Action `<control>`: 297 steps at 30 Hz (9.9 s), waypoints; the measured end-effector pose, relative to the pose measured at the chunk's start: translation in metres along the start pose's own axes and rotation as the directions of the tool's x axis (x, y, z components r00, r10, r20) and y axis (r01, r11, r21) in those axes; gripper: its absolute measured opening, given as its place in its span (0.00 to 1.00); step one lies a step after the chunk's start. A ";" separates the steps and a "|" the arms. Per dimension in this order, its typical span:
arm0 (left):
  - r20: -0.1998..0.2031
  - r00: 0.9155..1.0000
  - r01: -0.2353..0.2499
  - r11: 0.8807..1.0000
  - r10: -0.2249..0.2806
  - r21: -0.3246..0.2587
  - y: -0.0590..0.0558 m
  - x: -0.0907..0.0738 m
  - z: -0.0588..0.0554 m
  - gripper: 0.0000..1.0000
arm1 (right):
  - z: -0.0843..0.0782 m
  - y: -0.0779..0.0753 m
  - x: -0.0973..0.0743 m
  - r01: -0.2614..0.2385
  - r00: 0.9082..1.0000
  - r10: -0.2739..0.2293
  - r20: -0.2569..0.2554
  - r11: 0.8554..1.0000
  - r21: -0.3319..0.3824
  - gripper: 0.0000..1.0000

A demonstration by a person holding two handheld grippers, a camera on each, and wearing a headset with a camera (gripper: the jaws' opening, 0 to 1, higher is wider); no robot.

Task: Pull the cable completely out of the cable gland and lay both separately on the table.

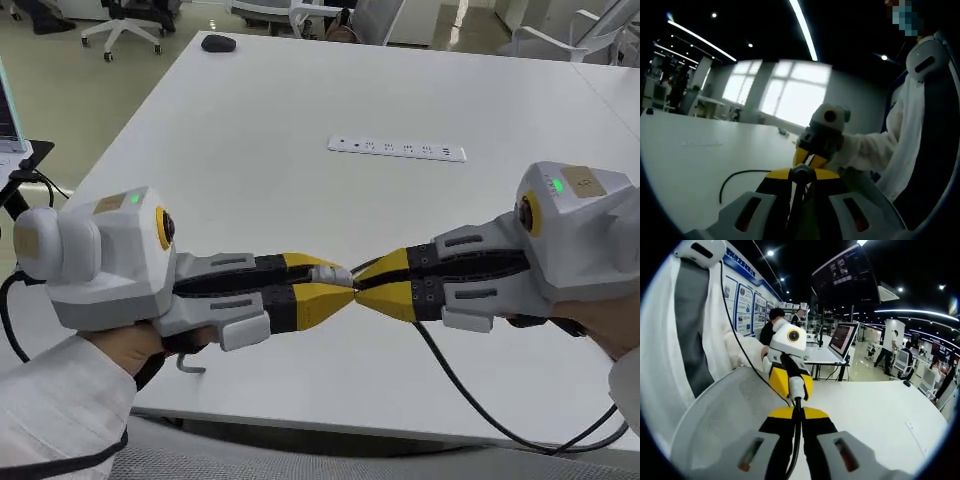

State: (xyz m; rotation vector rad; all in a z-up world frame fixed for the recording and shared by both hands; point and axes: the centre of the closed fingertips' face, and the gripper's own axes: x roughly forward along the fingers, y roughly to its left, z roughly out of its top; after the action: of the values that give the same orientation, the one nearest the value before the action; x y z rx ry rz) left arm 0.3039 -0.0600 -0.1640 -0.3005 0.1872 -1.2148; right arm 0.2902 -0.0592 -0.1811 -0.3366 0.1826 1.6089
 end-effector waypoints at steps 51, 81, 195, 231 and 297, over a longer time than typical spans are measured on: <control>0.087 0.994 -0.069 0.997 0.071 -0.021 0.015 -0.010 0.016 0.16 | -0.057 -0.027 -0.040 0.124 0.991 -0.115 -0.067 0.980 0.156 0.08; 0.016 1.000 -0.014 0.998 0.013 0.059 -0.001 -0.001 0.006 0.16 | 0.003 -0.009 -0.005 0.041 0.998 -0.044 -0.044 0.997 -0.069 0.14; 0.011 0.996 -0.091 0.995 0.090 0.030 0.015 -0.008 0.003 0.16 | 0.012 -0.018 0.009 0.002 1.000 -0.005 -0.022 0.991 -0.135 0.05; 0.060 0.992 -0.113 0.994 0.112 0.007 0.021 -0.012 0.012 0.16 | -0.023 -0.034 -0.035 0.141 0.987 -0.144 -0.069 0.989 -0.051 0.03; 0.134 0.970 -0.194 0.979 0.201 -0.064 0.041 -0.025 0.024 0.16 | -0.104 -0.123 -0.053 0.400 0.872 -0.360 -0.332 0.915 0.057 0.02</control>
State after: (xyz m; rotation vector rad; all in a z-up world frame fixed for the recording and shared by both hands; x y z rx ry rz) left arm 0.3390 -0.0204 -0.1549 -0.4007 0.1231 -0.9888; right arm 0.4255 -0.1340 -0.2512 -0.5005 0.4327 1.1384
